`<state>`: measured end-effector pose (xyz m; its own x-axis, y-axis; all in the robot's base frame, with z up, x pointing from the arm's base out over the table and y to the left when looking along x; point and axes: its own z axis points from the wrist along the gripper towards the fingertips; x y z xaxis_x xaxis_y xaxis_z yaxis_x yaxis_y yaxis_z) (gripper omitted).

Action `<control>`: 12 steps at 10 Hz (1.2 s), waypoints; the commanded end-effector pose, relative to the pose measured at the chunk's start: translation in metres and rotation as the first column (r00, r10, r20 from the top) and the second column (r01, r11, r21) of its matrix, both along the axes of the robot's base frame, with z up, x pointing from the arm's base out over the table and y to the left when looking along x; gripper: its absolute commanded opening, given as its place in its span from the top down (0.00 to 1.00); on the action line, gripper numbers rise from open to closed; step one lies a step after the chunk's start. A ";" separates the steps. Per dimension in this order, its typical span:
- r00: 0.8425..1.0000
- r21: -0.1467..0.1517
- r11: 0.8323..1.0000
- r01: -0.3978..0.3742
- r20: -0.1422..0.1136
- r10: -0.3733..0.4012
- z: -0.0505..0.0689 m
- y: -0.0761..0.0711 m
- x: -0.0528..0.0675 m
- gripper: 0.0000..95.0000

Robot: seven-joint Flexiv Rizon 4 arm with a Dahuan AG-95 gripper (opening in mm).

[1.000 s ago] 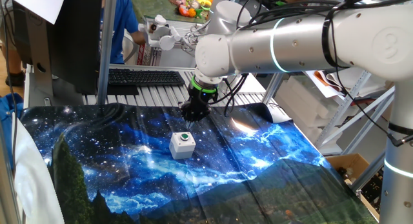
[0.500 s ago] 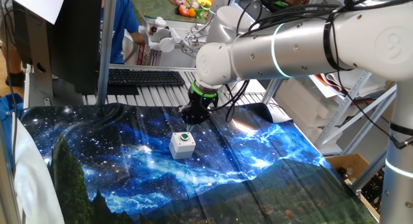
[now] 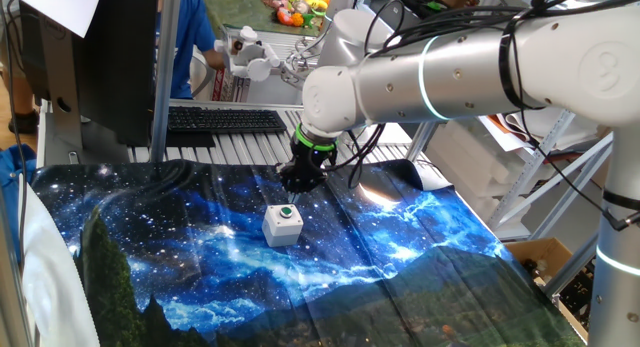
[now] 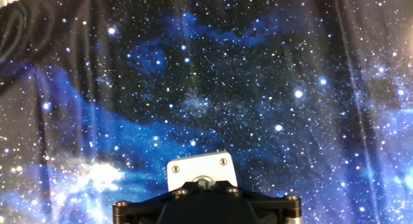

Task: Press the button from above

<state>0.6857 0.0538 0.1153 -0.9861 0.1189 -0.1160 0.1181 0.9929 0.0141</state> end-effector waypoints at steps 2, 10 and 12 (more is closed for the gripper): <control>1.000 -0.001 1.000 0.001 -0.009 -0.001 0.004 0.001 0.002 1.00; 1.000 -0.002 1.000 0.003 -0.024 -0.004 0.015 0.004 0.007 1.00; 1.000 0.001 1.000 0.006 -0.025 -0.006 0.014 0.004 0.007 1.00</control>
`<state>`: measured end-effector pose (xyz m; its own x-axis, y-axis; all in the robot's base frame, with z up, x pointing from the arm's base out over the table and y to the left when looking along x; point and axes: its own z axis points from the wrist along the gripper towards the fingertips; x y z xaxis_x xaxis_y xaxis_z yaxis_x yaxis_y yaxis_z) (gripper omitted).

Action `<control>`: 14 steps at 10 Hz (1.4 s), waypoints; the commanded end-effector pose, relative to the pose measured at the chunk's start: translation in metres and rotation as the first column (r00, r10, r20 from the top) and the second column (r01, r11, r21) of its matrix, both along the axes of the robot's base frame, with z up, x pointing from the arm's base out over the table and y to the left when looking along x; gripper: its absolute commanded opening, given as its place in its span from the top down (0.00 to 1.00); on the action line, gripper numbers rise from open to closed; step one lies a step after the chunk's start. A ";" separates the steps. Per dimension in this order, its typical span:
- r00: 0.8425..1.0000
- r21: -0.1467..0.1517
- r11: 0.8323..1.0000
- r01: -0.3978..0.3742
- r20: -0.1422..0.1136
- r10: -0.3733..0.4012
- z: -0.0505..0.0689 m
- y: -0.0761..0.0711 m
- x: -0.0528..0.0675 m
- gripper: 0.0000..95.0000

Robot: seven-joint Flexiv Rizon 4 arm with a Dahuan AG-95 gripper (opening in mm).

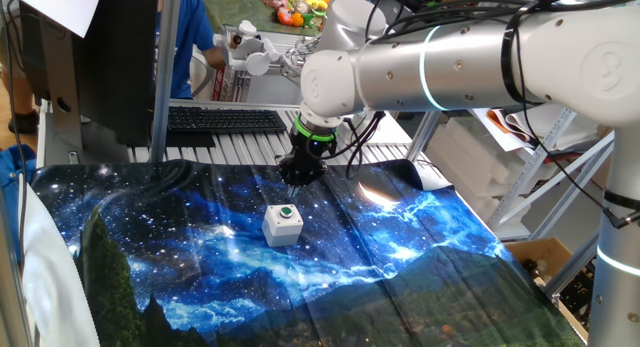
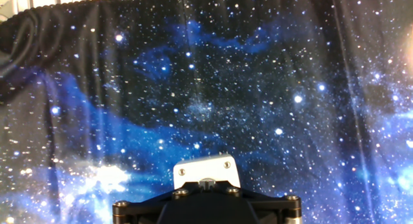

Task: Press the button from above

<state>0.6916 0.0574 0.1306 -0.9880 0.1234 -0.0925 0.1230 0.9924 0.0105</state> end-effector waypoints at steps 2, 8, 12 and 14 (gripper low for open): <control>1.000 0.004 1.000 0.005 -0.001 -0.005 -0.003 0.000 0.002 1.00; 1.000 0.004 1.000 0.009 -0.004 -0.009 -0.002 0.000 0.002 1.00; 1.000 0.005 1.000 0.008 -0.010 -0.008 -0.002 0.001 0.004 1.00; 1.000 0.006 1.000 0.011 -0.009 -0.011 -0.002 0.001 0.004 1.00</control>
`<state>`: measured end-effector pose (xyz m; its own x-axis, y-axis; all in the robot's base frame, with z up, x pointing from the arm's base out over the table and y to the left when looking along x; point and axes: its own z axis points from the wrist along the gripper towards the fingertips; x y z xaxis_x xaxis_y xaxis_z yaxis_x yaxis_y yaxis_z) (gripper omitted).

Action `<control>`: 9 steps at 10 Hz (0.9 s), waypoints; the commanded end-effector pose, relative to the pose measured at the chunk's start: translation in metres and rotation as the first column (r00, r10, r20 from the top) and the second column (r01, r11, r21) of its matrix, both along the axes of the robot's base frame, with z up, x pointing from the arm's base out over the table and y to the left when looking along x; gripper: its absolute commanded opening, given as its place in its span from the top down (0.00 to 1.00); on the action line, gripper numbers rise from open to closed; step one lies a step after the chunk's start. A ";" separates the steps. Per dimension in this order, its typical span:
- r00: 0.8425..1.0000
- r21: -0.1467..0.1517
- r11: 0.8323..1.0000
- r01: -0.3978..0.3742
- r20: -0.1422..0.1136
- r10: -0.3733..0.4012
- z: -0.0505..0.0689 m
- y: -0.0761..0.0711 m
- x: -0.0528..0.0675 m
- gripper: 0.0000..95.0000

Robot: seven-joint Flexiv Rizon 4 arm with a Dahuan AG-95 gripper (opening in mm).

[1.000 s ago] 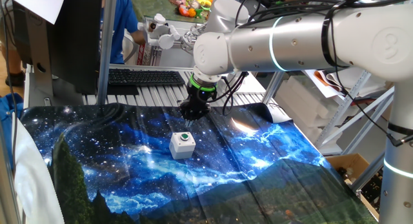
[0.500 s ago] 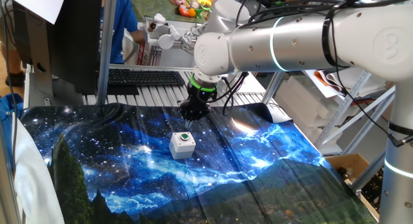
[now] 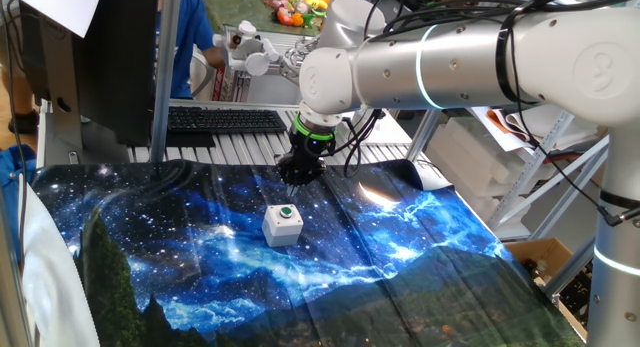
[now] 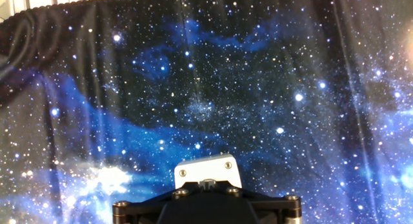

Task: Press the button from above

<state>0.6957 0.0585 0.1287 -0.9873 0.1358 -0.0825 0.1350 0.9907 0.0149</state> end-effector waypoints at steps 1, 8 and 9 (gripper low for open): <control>1.000 0.000 1.000 0.000 0.000 0.000 0.000 0.000 0.000 1.00; 1.000 0.003 1.000 -0.001 -0.005 0.001 0.000 0.000 0.000 1.00; 1.000 0.001 1.000 -0.008 -0.004 0.008 0.000 0.000 0.000 1.00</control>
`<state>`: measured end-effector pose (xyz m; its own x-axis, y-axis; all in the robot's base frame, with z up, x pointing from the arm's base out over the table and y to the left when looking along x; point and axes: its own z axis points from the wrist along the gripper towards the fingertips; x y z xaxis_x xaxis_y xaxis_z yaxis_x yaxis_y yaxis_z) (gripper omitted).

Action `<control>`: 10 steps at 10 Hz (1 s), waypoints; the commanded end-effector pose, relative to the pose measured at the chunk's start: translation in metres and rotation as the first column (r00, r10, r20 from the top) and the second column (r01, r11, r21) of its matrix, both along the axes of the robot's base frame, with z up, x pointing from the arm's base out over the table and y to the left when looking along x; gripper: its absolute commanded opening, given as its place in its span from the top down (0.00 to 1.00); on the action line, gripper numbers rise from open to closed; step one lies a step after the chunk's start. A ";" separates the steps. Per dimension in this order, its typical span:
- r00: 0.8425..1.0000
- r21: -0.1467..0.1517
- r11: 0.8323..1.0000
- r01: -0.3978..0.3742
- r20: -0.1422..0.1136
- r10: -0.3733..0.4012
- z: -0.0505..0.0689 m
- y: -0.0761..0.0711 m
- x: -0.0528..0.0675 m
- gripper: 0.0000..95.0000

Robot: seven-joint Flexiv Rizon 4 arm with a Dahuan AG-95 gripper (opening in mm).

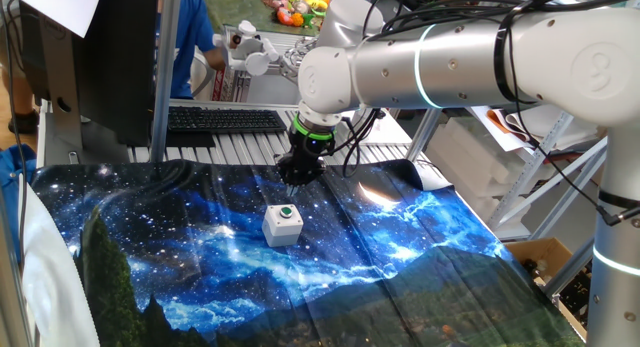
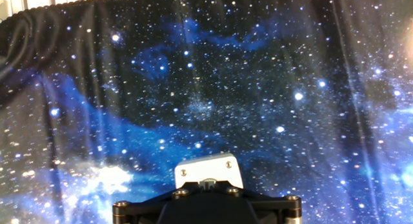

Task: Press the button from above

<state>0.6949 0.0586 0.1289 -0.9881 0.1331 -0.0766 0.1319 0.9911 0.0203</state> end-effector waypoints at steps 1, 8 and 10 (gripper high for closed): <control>1.000 -0.006 1.000 -0.008 0.002 0.008 0.000 0.000 0.001 1.00; 0.997 -0.012 0.999 -0.042 -0.073 0.041 0.000 0.000 0.001 1.00; 0.994 -0.011 0.999 -0.047 -0.097 0.046 0.000 0.000 0.001 1.00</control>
<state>0.6971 0.0586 0.1287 -0.9960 0.0862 0.0236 0.0862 0.9963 -0.0036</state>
